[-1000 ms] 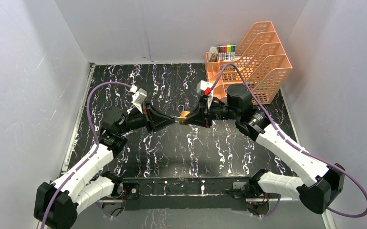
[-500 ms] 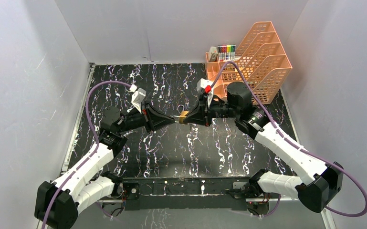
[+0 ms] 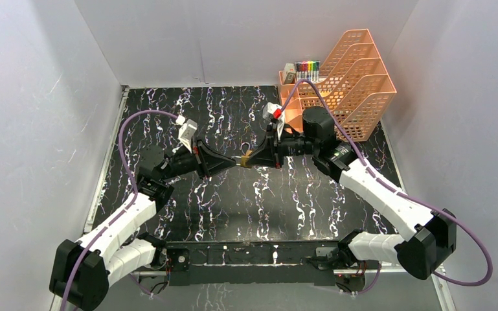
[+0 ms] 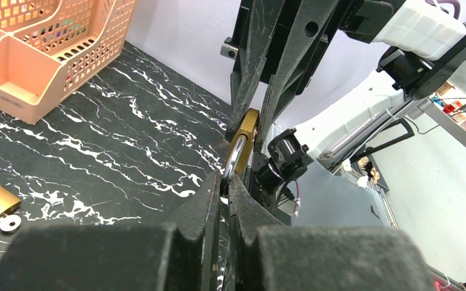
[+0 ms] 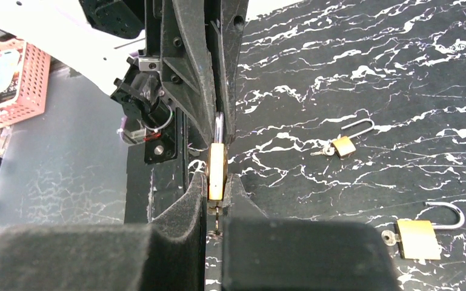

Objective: Lock with the key
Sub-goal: Lock the lock.

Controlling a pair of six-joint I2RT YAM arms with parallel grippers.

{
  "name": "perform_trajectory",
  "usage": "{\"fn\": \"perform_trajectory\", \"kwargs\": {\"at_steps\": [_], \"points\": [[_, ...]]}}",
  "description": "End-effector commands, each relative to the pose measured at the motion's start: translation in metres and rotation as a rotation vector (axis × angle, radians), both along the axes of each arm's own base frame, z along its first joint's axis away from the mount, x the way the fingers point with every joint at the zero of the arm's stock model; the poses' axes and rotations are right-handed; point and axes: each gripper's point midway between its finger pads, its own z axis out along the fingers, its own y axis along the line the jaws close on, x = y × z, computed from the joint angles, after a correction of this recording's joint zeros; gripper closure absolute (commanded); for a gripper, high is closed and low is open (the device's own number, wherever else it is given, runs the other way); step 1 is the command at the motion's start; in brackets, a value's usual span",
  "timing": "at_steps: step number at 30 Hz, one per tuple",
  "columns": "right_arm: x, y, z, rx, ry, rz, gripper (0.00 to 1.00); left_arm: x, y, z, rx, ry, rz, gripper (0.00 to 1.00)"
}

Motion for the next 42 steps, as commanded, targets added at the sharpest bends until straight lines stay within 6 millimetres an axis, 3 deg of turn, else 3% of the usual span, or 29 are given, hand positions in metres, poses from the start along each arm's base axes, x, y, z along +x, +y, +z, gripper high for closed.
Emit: {"fn": "perform_trajectory", "kwargs": {"at_steps": [1,14,29,39,40,42], "points": [[-0.005,0.017,0.051,0.145,-0.116,0.073,1.00,-0.016,-0.006,0.015,-0.034,-0.078,-0.072,1.00],[-0.003,0.028,0.052,0.209,-0.065,0.094,1.00,-0.018,-0.008,0.011,-0.066,-0.055,-0.080,1.00],[-0.005,0.043,0.023,0.166,-0.022,0.096,1.00,-0.018,-0.014,0.029,-0.150,-0.088,-0.111,1.00],[-0.002,0.032,0.036,0.140,-0.103,0.042,1.00,-0.023,-0.010,0.022,-0.150,-0.095,-0.099,1.00],[-0.001,0.029,0.038,0.135,-0.115,0.035,0.98,-0.023,-0.010,0.021,-0.148,-0.092,-0.098,1.00],[0.001,0.022,0.044,0.130,-0.145,0.008,0.79,-0.023,-0.009,0.019,-0.144,-0.088,-0.093,1.00]]}}
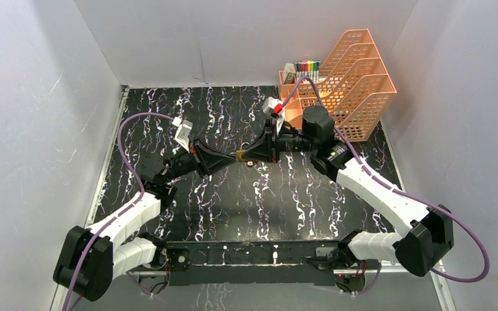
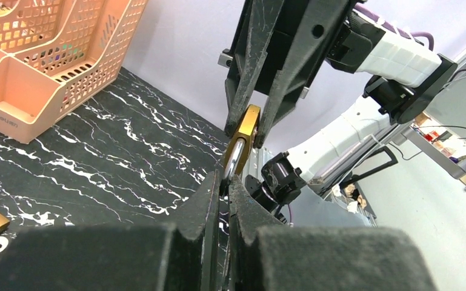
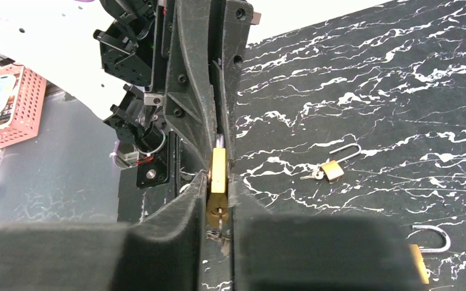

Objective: Lock with the key
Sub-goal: Lock the lock.

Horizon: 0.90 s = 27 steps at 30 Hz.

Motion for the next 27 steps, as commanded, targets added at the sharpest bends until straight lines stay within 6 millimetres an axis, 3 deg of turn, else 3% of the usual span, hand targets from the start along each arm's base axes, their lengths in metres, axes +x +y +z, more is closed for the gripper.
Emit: {"fn": "perform_trajectory", "kwargs": {"at_steps": [1,4,7,18,27], "points": [[-0.010,0.004,0.034,0.051,-0.151,0.005,0.66,-0.033,-0.009,0.018,-0.027,-0.111,-0.110,1.00],[-0.007,-0.011,0.045,0.065,-0.186,-0.039,0.43,-0.032,-0.007,0.015,-0.018,-0.101,-0.097,1.00],[-0.007,-0.020,0.047,0.069,-0.191,-0.050,0.37,-0.031,-0.006,0.013,-0.011,-0.099,-0.088,1.00],[-0.022,-0.034,0.031,0.049,-0.157,-0.033,0.34,-0.024,-0.004,0.003,0.014,-0.074,-0.054,1.00],[-0.029,-0.039,0.011,0.013,-0.113,-0.030,0.43,-0.021,-0.003,0.002,0.019,-0.070,-0.037,1.00]]}}
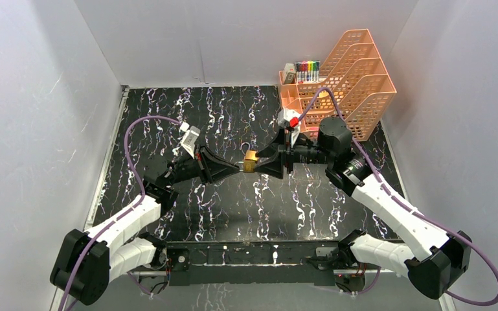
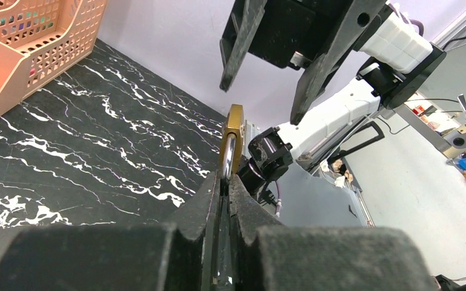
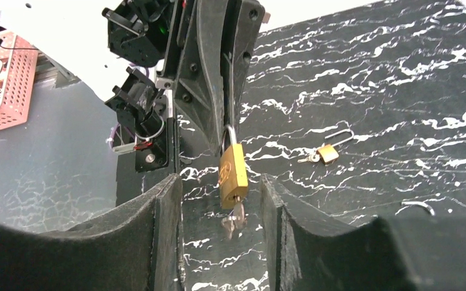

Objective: Lock with the key
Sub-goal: Lock the lock.

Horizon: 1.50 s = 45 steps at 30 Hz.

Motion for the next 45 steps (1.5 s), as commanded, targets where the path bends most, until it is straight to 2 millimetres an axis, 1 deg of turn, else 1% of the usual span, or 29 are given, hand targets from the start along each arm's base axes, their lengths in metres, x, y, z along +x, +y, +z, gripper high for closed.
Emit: {"fn": "perform_trajectory", "kwargs": {"at_steps": [1,3,6,9,12,13,14,16,17,20,21,24,25,27,31,34,38,40,43,45], "points": [[-0.005,-0.004,0.004,0.011,-0.026,0.008,0.45,-0.001,0.004,0.014,-0.028,-0.079,0.026,1.00],[-0.005,-0.004,-0.001,0.003,-0.017,0.007,0.49,-0.001,0.005,0.015,-0.029,-0.080,0.028,1.00],[-0.005,-0.005,-0.006,-0.004,-0.009,0.000,0.51,-0.001,0.005,0.014,-0.028,-0.080,0.030,1.00],[-0.005,-0.006,-0.009,-0.009,-0.003,-0.002,0.58,0.000,0.006,0.014,-0.026,-0.081,0.033,1.00],[-0.004,-0.005,-0.013,-0.018,0.005,-0.004,0.62,0.001,0.006,0.015,-0.026,-0.082,0.036,1.00],[-0.004,-0.005,-0.015,-0.022,0.007,-0.004,0.65,0.001,0.006,0.016,-0.027,-0.084,0.034,1.00],[-0.002,-0.005,-0.016,-0.025,0.007,-0.011,0.65,0.000,0.006,0.017,-0.028,-0.086,0.033,1.00],[0.002,-0.005,-0.019,-0.031,0.001,-0.032,0.50,-0.001,0.006,0.017,-0.027,-0.088,0.027,1.00],[0.003,-0.005,-0.019,-0.032,0.000,-0.037,0.47,0.000,0.007,0.017,-0.027,-0.088,0.028,1.00],[0.005,-0.005,-0.021,-0.036,0.002,-0.039,0.46,0.000,0.006,0.017,-0.025,-0.086,0.026,1.00],[0.005,-0.004,-0.023,-0.040,0.007,-0.037,0.50,0.000,0.006,0.018,-0.025,-0.088,0.024,1.00],[0.006,-0.003,-0.026,-0.047,0.016,-0.032,0.52,0.000,0.006,0.018,-0.025,-0.090,0.024,1.00],[0.006,-0.003,-0.027,-0.047,0.018,-0.031,0.55,0.000,0.006,0.018,-0.025,-0.091,0.023,1.00],[0.006,-0.002,-0.028,-0.048,0.021,-0.029,0.65,-0.001,0.007,0.018,-0.024,-0.091,0.022,1.00],[0.007,-0.002,-0.029,-0.050,0.023,-0.031,0.82,-0.001,0.007,0.016,-0.024,-0.089,0.025,1.00],[0.008,-0.002,-0.031,-0.055,0.025,-0.036,0.99,-0.001,0.008,0.016,-0.023,-0.090,0.027,1.00],[0.012,-0.004,-0.034,-0.062,0.016,-0.070,1.00,-0.001,0.010,0.014,-0.023,-0.085,0.035,1.00],[0.013,-0.009,-0.037,-0.078,0.018,-0.092,1.00,0.001,0.012,0.014,-0.022,-0.081,0.043,1.00],[0.015,-0.017,-0.038,-0.084,0.015,-0.127,1.00,0.005,0.020,0.014,-0.018,-0.075,0.075,1.00],[0.015,-0.024,-0.039,-0.082,0.013,-0.150,1.00,0.009,0.029,0.015,-0.018,-0.073,0.109,1.00]]}}
